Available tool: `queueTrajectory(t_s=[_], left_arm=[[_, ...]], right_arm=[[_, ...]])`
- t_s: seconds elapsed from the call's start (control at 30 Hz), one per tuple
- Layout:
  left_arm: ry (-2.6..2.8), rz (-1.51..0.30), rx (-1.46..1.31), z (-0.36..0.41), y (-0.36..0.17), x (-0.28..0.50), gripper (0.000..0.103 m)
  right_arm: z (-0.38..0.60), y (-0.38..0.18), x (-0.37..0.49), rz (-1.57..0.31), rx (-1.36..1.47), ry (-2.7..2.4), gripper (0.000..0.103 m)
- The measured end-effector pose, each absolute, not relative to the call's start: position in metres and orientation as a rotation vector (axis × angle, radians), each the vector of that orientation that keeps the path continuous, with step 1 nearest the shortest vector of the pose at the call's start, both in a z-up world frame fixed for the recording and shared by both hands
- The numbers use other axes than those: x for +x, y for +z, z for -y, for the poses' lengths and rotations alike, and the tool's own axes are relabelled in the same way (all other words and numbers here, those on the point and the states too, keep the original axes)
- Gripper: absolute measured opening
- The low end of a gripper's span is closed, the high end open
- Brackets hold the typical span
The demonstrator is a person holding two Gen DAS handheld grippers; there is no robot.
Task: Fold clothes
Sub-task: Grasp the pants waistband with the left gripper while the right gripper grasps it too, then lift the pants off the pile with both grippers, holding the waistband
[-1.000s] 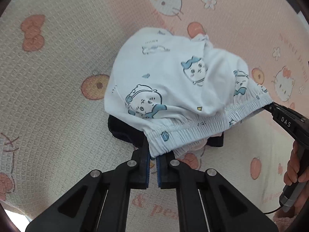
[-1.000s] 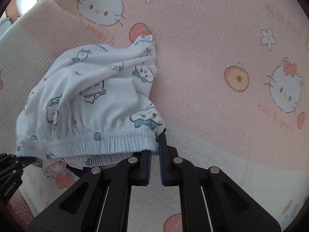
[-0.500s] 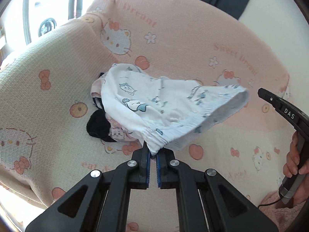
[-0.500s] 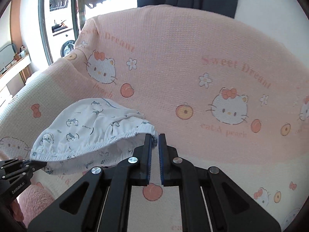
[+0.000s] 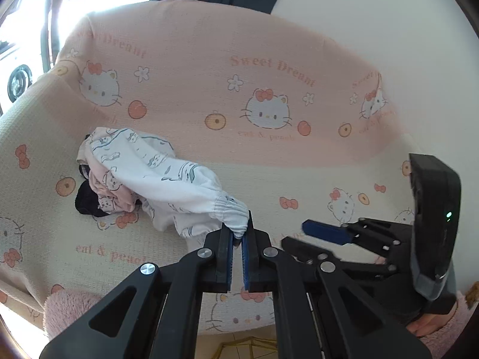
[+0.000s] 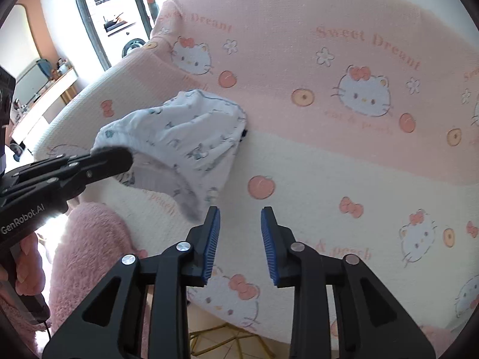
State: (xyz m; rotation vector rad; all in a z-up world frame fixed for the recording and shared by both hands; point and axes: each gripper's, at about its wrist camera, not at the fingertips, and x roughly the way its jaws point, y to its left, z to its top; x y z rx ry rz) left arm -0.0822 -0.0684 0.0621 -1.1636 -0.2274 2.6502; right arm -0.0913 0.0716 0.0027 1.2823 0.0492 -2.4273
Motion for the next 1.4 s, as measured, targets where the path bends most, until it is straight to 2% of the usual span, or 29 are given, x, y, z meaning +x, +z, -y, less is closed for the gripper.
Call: queueTrajectory(t_s=[0.07,0.27,0.37,0.4,0.43,0.5,0.6,0.73,0.83,0.93,1.03,1.1,1.13,1.23,1.4], left_arm=[[2.624,0.221,-1.139,0.061,0.072,-0.076,0.005],[2.515,0.22,-1.098,0.033,0.09,-0.058,0.005],[2.486,0.211,-1.072,0.02,0.098,-0.049,0.004],[2.493,0.216,-1.066,0.022,0.101,-0.048,0.004],[2.503,0.23,-1.062,0.026,0.103,-0.047,0.004],[2.521,0.256,-1.054,0.034,0.108,-0.047,0.004],[2.513,0.283,-1.045,0.041,0.111,-0.047,0.004],[2.496,0.316,-1.035,0.049,0.114,-0.046,0.004],[2.516,0.258,-1.033,0.039,0.115,-0.046,0.004],[2.545,0.209,-1.101,0.036,0.106,-0.054,0.004],[2.521,0.236,-1.175,0.037,0.09,-0.062,0.005],[2.471,0.265,-1.218,0.029,0.076,-0.066,0.008],[2.443,0.28,-1.24,0.025,0.068,-0.068,0.015],[2.308,0.359,-1.332,0.003,0.037,-0.074,0.058],[2.132,0.334,-1.463,-0.051,-0.012,-0.076,0.058]], right_arm=[[-0.068,-0.001,-0.086,-0.04,1.279,-2.413,0.041],[-0.081,-0.011,-0.082,0.043,1.292,-2.417,0.042],[-0.091,-0.026,-0.085,0.008,1.356,-2.435,0.042],[-0.094,-0.031,-0.085,-0.005,1.378,-2.441,0.04],[-0.097,-0.036,-0.086,-0.018,1.4,-2.447,0.027],[-0.111,-0.04,-0.086,-0.058,1.447,-2.491,0.017],[-0.153,-0.018,-0.078,-0.056,1.409,-2.649,0.017],[-0.185,0.015,-0.076,-0.15,1.349,-2.854,0.017],[-0.192,0.039,-0.074,-0.159,1.283,-2.957,0.017],[-0.202,0.079,-0.063,-0.061,1.148,-3.019,0.014],[-0.207,0.126,-0.045,0.048,0.981,-3.025,0.014],[-0.201,0.151,-0.034,0.054,0.886,-3.008,0.014],[-0.196,0.16,-0.028,0.056,0.856,-2.997,0.014],[-0.184,0.178,-0.015,0.063,0.796,-2.971,0.014],[-0.181,0.184,-0.014,0.127,0.786,-2.959,0.014]])
